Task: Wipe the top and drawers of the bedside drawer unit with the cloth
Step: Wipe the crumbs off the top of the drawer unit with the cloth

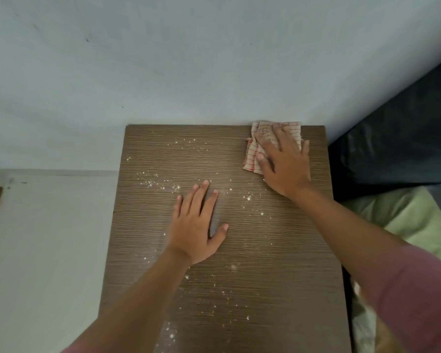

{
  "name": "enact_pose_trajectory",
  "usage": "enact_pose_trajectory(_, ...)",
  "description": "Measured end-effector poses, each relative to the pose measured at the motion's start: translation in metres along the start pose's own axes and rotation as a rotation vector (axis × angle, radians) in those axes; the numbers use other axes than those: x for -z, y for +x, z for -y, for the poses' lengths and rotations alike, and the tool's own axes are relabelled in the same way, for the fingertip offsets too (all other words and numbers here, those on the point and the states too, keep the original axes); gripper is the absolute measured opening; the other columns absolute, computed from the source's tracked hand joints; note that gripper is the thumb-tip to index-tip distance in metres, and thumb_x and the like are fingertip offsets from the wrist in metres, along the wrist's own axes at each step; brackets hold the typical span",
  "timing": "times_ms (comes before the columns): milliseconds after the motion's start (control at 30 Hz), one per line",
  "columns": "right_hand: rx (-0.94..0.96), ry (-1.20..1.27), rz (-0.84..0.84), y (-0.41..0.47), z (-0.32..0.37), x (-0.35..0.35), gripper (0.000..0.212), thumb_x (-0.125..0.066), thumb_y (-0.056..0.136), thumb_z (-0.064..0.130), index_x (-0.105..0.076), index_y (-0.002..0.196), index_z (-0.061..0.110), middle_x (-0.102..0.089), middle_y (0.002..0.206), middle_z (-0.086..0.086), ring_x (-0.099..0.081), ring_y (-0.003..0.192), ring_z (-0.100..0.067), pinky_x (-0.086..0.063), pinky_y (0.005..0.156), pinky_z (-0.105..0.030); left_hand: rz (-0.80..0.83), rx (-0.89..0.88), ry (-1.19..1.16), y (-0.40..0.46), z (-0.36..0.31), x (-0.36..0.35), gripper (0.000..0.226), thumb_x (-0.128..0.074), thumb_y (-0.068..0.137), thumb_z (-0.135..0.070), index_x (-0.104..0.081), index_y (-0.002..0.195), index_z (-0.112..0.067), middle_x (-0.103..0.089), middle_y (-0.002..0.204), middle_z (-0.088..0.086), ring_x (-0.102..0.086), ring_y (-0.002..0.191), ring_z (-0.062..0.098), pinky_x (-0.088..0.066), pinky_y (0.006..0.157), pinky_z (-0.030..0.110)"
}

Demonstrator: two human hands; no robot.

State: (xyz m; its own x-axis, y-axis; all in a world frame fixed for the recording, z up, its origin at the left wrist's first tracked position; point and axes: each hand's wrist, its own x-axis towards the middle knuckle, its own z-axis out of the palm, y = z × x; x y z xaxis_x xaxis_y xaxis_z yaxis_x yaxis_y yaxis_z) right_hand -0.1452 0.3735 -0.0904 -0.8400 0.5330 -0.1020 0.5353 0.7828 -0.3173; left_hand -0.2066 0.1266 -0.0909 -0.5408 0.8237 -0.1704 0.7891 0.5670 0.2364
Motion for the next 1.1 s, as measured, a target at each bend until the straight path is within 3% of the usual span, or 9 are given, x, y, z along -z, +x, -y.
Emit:
enact_pose_trajectory(600, 0.068, 0.008, 0.064, -0.091, 0.024, -0.022, 0.049, -0.028, 0.091, 0.053, -0.024, 0.140, 0.051, -0.008, 0.158, 0.009, -0.002, 0.146, -0.014, 0.001, 0.113, -0.050, -0.042, -0.035, -0.020, -0.001, -0.001, -0.002, 0.070, -0.035, 0.086, -0.056, -0.018, 0.143, -0.018, -0.012, 0.154, 0.007, -0.009, 0.141, 0.026, -0.004, 0.113, 0.048)
enact_pose_trajectory(700, 0.050, -0.009, 0.051, -0.115, 0.031, -0.028, 0.049, -0.028, 0.092, 0.053, -0.024, 0.140, 0.050, -0.009, 0.158, 0.009, -0.003, 0.146, -0.015, -0.001, 0.113, -0.052, -0.039, -0.083, -0.089, -0.008, 0.002, 0.002, 0.072, -0.038, 0.084, -0.057, -0.026, 0.140, -0.013, -0.022, 0.151, 0.011, -0.019, 0.138, 0.028, -0.016, 0.114, 0.051)
enact_pose_trajectory(867, -0.009, 0.005, 0.013, -0.155, 0.044, -0.036, 0.049, -0.029, 0.090, 0.054, -0.030, 0.139, 0.048, -0.015, 0.158, 0.006, -0.007, 0.146, -0.017, -0.007, 0.112, -0.056, -0.075, -0.097, -0.203, -0.066, 0.019, 0.010, 0.073, -0.049, 0.079, -0.059, -0.036, 0.134, -0.013, -0.032, 0.145, 0.011, -0.029, 0.133, 0.027, -0.033, 0.104, 0.053)
enact_pose_trajectory(1100, -0.095, 0.036, -0.023, -0.216, 0.074, -0.051, 0.050, -0.031, 0.090, 0.053, -0.031, 0.139, 0.046, -0.018, 0.157, 0.004, -0.012, 0.146, -0.019, -0.008, 0.111, -0.058, 0.059, 0.049, -0.208, -0.163, 0.064, 0.015, 0.104, -0.056, 0.058, -0.078, -0.022, 0.141, -0.024, -0.015, 0.153, 0.006, -0.012, 0.139, 0.029, -0.020, 0.111, 0.053)
